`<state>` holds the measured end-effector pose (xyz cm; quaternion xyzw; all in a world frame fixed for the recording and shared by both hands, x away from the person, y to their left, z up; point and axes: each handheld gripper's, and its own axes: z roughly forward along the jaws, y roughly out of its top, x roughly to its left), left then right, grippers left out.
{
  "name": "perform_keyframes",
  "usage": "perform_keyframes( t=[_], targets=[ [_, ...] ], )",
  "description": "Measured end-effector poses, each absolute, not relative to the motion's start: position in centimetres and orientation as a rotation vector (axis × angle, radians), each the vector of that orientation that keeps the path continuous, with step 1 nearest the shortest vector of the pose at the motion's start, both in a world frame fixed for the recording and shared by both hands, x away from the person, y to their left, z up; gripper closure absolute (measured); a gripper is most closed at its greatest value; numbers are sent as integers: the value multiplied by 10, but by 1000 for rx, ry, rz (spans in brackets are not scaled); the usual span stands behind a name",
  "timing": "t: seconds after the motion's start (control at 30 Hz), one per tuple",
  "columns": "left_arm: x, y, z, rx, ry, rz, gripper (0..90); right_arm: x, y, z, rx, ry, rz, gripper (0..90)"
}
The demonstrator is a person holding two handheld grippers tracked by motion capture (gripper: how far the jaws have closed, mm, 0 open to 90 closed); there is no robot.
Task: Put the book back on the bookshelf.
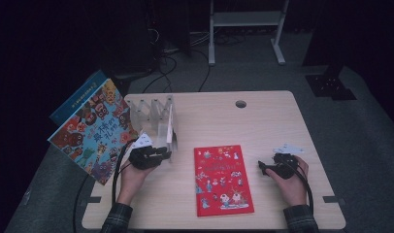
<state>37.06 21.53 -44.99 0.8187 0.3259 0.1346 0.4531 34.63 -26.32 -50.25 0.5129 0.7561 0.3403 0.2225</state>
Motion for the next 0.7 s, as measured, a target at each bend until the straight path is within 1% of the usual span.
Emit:
perform_keyframes(
  t=[0.17, 0.4, 0.5, 0.7],
  targets=[
    [371, 216, -452, 2040, 815, 337, 654, 346, -263, -503, 1417, 2088, 940, 187],
    [369, 221, -451, 2036, 810, 353, 593, 347, -263, -503, 1418, 2092, 930, 148],
    [369, 221, -451, 2038, 812, 354, 549, 347, -263, -503, 1423, 2093, 927, 133],
    [365, 222, -451, 2067, 789, 360, 418, 347, -263, -503, 1427, 2090, 925, 134]
  ],
)
